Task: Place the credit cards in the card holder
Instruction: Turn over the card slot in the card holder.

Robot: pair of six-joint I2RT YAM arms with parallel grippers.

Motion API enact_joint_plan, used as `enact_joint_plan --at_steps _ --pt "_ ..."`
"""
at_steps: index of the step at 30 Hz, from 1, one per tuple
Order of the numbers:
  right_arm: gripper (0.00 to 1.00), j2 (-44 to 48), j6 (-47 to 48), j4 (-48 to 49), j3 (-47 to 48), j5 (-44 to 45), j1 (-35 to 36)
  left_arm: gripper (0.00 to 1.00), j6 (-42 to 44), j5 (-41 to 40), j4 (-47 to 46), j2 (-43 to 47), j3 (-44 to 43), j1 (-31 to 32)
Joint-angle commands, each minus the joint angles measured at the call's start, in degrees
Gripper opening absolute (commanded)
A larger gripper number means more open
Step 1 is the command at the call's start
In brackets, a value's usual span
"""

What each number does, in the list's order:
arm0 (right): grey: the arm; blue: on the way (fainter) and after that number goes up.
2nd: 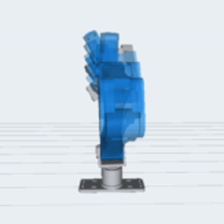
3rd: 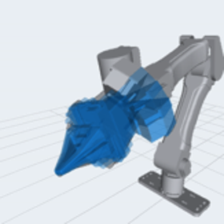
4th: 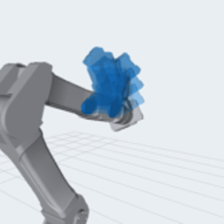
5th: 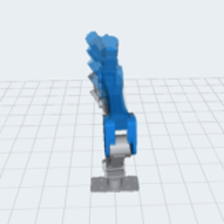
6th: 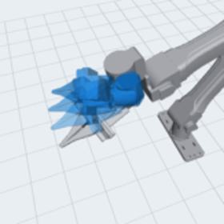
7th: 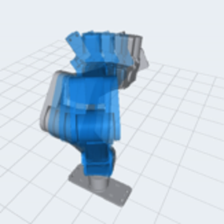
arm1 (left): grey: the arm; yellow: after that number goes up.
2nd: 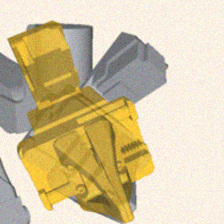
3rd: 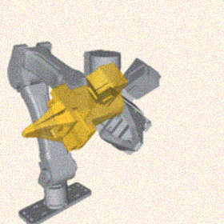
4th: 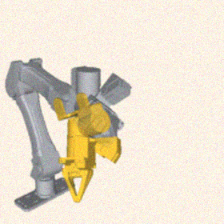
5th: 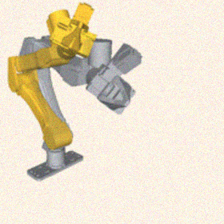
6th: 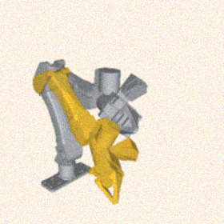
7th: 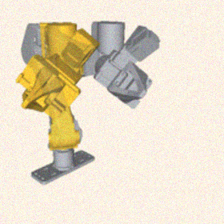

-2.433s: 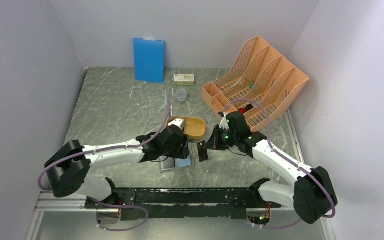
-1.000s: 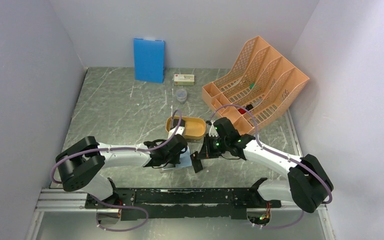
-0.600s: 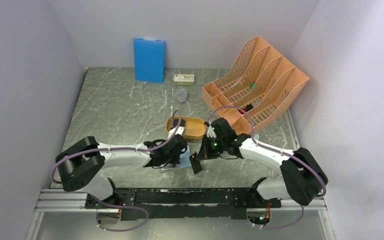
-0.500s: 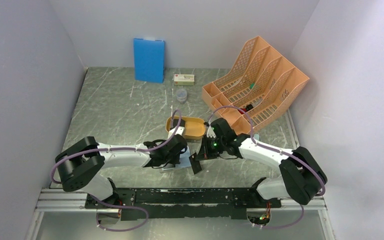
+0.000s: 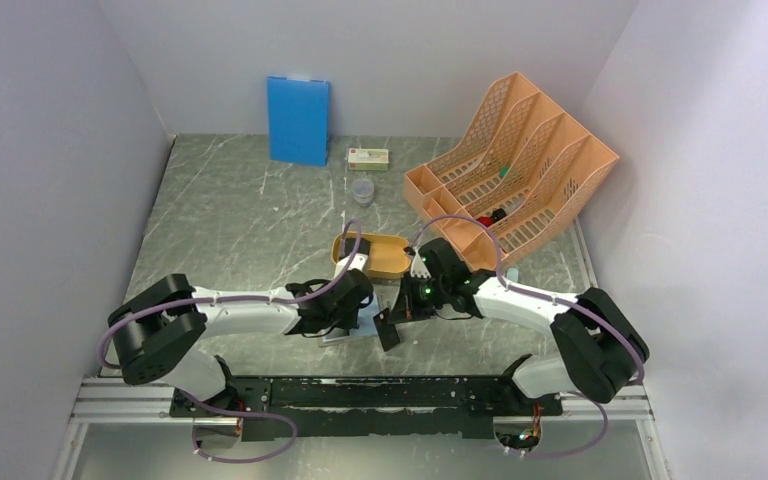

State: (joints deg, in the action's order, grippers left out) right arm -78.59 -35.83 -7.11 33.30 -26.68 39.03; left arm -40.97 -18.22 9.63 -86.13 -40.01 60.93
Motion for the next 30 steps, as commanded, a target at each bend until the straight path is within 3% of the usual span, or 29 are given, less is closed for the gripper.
enact_joint_plan --at_steps 1,6,11,16,22,30 --pt "0.00 2.0 0.0 0.2 -0.5 1.6 0.3 0.08 -0.5 0.1 2.7 2.2 -0.1 0.5" --pt "0.00 1.3 0.5 -0.7 -0.4 1.4 0.3 0.45 0.5 1.9 1.6 2.9 -0.9 0.5" --pt "0.00 0.9 -0.3 -0.4 -1.5 1.0 0.6 0.54 1.9 2.1 1.8 0.1 -2.6 0.7" --pt "0.00 3.8 -0.9 -1.9 -2.4 1.3 1.2 0.57 2.4 0.1 3.1 -4.2 -4.4 1.3" --pt "0.00 9.2 -0.5 -7.1 -2.5 3.6 1.4 0.50 2.7 -3.8 5.3 -9.5 -5.9 2.4" --pt "0.00 12.4 0.0 -10.1 -0.6 5.9 1.4 0.08 2.6 -4.9 6.0 -12.5 -4.2 3.0"
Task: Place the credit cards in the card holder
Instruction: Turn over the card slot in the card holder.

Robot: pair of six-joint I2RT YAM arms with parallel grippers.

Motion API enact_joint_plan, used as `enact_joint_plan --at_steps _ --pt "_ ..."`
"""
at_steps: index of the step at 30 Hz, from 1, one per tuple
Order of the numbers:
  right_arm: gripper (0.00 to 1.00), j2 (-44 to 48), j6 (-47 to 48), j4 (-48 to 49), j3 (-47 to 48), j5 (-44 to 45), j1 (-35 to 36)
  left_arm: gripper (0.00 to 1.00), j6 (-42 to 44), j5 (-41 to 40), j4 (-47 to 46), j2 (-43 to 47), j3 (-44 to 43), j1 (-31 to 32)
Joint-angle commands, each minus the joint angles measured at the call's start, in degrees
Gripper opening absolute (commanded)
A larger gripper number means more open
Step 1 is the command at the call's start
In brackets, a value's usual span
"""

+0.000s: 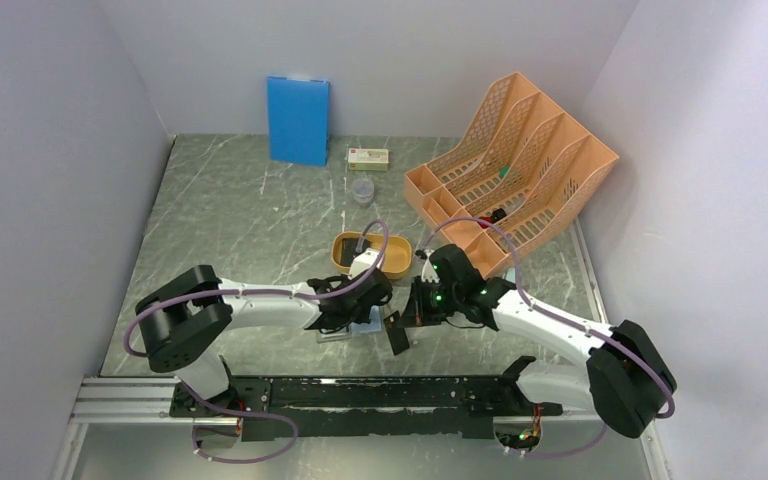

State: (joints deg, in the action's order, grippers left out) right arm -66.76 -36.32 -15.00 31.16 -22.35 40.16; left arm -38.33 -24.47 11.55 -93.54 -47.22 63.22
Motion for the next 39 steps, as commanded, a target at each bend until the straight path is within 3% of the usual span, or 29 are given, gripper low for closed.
enact_joint_plan --at_steps 1,24,39 --pt "0.00 0.3 0.6 -2.1 1.7 1.4 0.3 0.05 -0.3 1.4 4.0 -5.3 3.4 0.8" --pt "0.00 -11.1 -1.8 7.2 3.8 -3.6 0.2 0.05 -1.5 2.9 1.9 -3.0 5.9 0.9" --pt "0.00 -6.8 -1.5 5.0 4.0 1.8 -0.1 0.05 -2.0 2.9 1.6 -2.5 6.7 0.9"
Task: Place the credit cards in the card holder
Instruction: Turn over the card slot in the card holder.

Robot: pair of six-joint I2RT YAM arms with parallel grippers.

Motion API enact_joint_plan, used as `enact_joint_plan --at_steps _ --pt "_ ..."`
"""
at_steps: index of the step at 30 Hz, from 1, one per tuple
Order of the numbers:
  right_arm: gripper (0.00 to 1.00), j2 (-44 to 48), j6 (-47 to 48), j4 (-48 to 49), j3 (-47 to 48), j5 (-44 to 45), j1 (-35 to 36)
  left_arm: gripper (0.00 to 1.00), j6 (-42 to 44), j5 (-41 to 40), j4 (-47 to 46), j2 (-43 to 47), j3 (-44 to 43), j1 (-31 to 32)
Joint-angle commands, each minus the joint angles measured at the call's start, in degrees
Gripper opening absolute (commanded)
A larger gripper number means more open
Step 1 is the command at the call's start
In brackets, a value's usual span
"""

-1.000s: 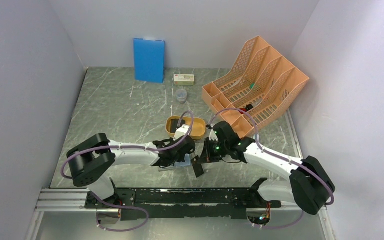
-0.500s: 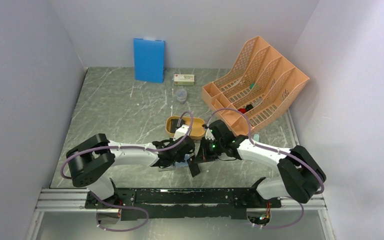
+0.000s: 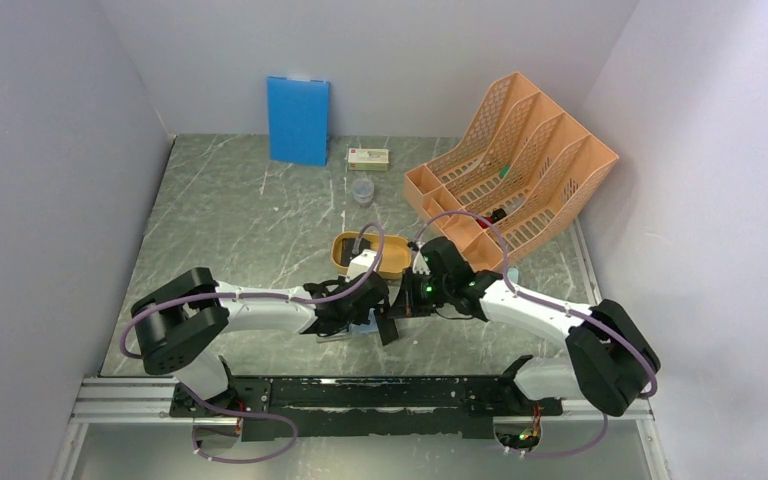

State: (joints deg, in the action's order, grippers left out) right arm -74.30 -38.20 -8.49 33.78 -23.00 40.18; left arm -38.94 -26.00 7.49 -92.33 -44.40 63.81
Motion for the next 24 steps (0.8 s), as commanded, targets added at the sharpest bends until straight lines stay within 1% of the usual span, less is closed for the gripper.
enact_joint_plan --at_steps 1,10,24 --pt "0.00 0.6 0.3 -1.3 1.2 2.5 -0.1 0.05 -1.5 4.4 5.7 -3.6 3.9 0.4" --pt "0.00 -0.7 -0.2 -0.7 0.5 3.5 -0.1 0.05 -1.7 4.2 5.8 -3.5 4.1 0.4" --pt "0.00 -3.6 0.0 1.5 -0.2 0.2 -0.1 0.05 -2.0 4.7 5.5 -3.3 4.2 0.4"
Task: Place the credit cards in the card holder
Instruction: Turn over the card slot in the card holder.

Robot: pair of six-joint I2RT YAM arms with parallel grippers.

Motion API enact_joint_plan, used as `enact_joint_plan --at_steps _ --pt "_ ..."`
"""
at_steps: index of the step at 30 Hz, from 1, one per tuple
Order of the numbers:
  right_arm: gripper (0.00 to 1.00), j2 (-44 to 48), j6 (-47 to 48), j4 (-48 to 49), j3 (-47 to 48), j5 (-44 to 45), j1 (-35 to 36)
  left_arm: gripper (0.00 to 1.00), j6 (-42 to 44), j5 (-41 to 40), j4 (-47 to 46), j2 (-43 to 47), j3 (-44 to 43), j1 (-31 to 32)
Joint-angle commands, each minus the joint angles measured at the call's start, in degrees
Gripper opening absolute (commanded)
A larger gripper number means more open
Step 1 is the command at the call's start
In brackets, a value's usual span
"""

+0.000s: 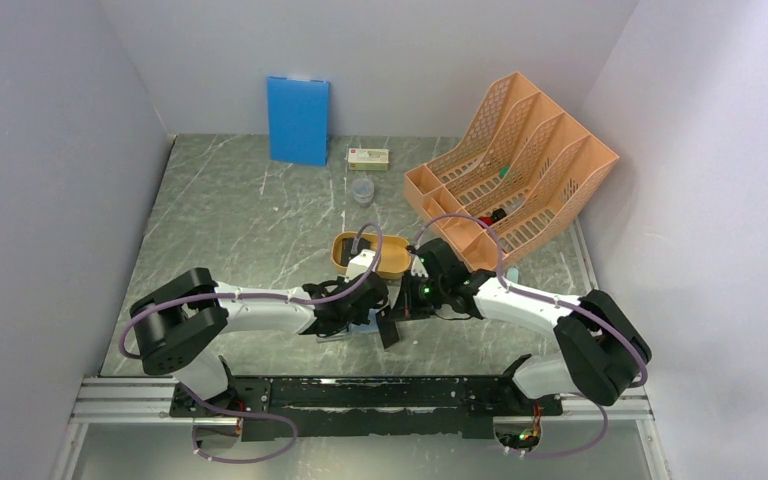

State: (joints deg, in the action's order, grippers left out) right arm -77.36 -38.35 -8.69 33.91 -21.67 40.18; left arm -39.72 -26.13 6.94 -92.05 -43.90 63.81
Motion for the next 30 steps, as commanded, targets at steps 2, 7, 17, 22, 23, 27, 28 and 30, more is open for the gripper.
enact_joint_plan --at_steps 2,7,17,22,23,27,28,30 --pt "0.00 -0.8 0.1 2.3 -0.4 -1.9 -0.1 0.05 -1.3 4.9 6.1 -3.5 3.7 0.4" --pt "0.00 0.4 -0.2 5.6 -1.1 -4.9 0.0 0.05 -1.7 5.1 7.4 -2.5 2.7 0.3" --pt "0.00 -1.2 -0.3 7.6 -0.2 -7.0 0.2 0.36 -1.8 5.3 11.7 2.4 -1.1 0.4" --pt "0.00 -2.3 -0.5 8.1 0.2 -7.6 0.4 0.42 -1.9 5.0 14.5 5.9 -2.8 0.4" --pt "0.00 -2.5 -0.6 8.3 0.3 -7.7 0.4 0.43 -1.9 4.8 15.1 6.6 -3.1 0.3" --pt "0.00 -3.7 -0.9 8.5 0.8 -8.1 0.6 0.45 -2.4 4.4 17.4 10.4 -3.4 0.4" --pt "0.00 -4.2 -0.9 8.5 0.9 -8.2 0.7 0.46 -2.7 4.4 17.9 11.5 -3.3 0.4" --pt "0.00 -4.8 -1.2 10.2 1.3 -8.5 1.0 0.47 -3.0 4.5 18.5 13.7 -2.9 0.3"
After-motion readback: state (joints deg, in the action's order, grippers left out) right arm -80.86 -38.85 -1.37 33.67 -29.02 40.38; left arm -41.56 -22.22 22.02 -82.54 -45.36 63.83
